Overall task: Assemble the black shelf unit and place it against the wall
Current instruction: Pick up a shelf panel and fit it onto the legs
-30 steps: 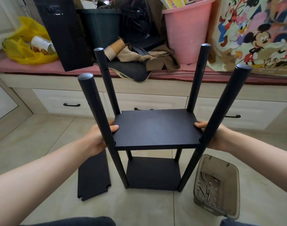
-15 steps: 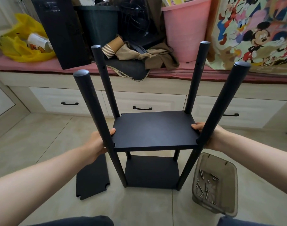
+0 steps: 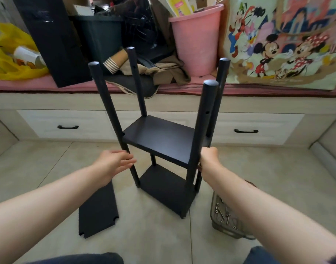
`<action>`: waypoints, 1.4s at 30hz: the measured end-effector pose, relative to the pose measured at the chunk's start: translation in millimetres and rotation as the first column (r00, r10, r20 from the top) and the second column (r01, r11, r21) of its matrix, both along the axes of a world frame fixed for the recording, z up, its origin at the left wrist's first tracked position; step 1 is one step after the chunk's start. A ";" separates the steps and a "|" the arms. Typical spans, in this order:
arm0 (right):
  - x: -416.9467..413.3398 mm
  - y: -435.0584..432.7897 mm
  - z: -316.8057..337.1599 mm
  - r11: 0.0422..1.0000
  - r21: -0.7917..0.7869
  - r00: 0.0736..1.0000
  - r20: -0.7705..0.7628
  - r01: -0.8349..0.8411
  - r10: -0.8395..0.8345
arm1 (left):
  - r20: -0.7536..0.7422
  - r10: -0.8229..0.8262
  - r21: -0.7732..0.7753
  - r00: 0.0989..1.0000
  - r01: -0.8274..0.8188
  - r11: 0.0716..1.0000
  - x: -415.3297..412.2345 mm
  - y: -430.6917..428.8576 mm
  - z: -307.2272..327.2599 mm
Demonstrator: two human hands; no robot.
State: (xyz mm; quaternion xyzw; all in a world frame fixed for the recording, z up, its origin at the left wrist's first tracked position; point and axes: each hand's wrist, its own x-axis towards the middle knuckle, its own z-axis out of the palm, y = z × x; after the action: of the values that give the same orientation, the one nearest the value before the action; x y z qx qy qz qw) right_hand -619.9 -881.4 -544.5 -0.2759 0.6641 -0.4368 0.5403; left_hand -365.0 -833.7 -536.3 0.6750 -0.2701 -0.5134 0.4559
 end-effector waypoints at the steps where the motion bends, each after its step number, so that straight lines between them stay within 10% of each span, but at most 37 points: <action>1: 2.5 2.0 -2.8 1.000 -0.006 0.999 0.024 0.026 -0.025 | -0.030 -0.042 0.007 0.999 0.042 0.999 -10.8 0.0 2.2; 13: -6.2 39.5 -26.6 0.992 -0.110 0.885 0.465 0.057 0.001 | -0.552 0.032 -0.076 0.833 -0.088 0.993 -113.6 11.0 -24.1; 42: -20.1 42.8 -49.8 0.995 -0.080 0.852 0.516 -0.060 0.093 | -0.489 0.005 -0.092 0.872 -0.057 0.994 -112.5 15.9 -45.1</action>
State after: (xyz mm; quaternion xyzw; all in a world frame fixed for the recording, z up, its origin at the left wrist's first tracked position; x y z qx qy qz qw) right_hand -640.0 -838.6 -594.3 -0.1904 0.4689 -0.4932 0.7076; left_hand -477.4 -817.9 -581.4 0.5034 -0.1616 -0.6451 0.5516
